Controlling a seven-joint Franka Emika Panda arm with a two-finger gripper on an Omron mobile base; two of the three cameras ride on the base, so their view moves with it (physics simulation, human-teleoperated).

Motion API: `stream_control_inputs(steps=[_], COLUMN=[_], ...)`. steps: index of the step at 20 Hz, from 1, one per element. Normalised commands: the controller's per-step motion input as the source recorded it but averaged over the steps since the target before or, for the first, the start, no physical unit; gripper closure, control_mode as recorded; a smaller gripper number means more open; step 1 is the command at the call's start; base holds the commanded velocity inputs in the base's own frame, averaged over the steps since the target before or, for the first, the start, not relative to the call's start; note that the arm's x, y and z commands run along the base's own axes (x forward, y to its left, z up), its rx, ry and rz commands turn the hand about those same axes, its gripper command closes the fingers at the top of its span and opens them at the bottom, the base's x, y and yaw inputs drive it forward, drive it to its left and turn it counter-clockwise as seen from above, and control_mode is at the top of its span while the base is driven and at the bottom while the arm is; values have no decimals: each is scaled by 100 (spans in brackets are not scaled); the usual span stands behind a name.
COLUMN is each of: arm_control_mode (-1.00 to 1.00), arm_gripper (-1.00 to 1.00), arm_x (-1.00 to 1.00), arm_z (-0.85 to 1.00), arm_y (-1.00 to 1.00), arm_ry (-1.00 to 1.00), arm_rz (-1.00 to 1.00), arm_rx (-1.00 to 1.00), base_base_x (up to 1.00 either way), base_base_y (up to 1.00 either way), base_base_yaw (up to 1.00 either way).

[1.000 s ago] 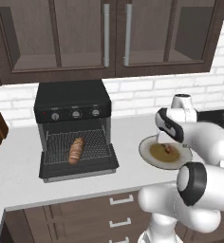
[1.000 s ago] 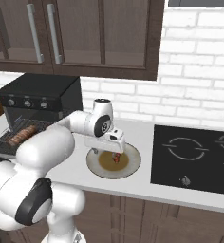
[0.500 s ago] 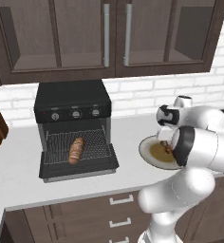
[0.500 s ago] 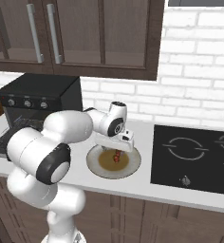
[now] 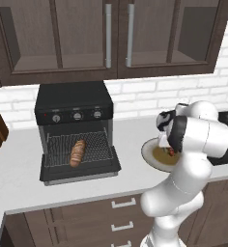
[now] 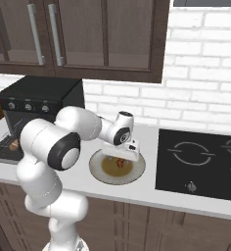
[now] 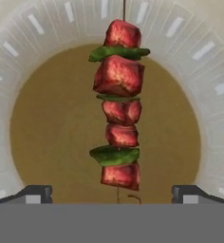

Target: Pick up the kebab skewer and baguette bread, and place them inside the toaster oven. Close the toaster oven door and start by setting the timer.

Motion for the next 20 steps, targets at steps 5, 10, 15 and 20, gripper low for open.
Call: stream_control_inputs(steps=[5, 10, 15, 20], arm_control_mode=[-100, -100, -100, -100], arm_gripper=[-100, -100, -100, 100], arm_x=[0, 4, 15, 0], arm_z=[-18, -17, -17, -16], arm_y=[0, 0, 0, 0], arm_ry=[-5, -6, -5, -2], arm_rz=[3, 3, 4, 3], arm_rx=[0, 0, 0, 0], base_base_x=[0, 0, 0, 0], base_base_y=[0, 0, 0, 0], base_base_yaw=[0, 0, 0, 0])
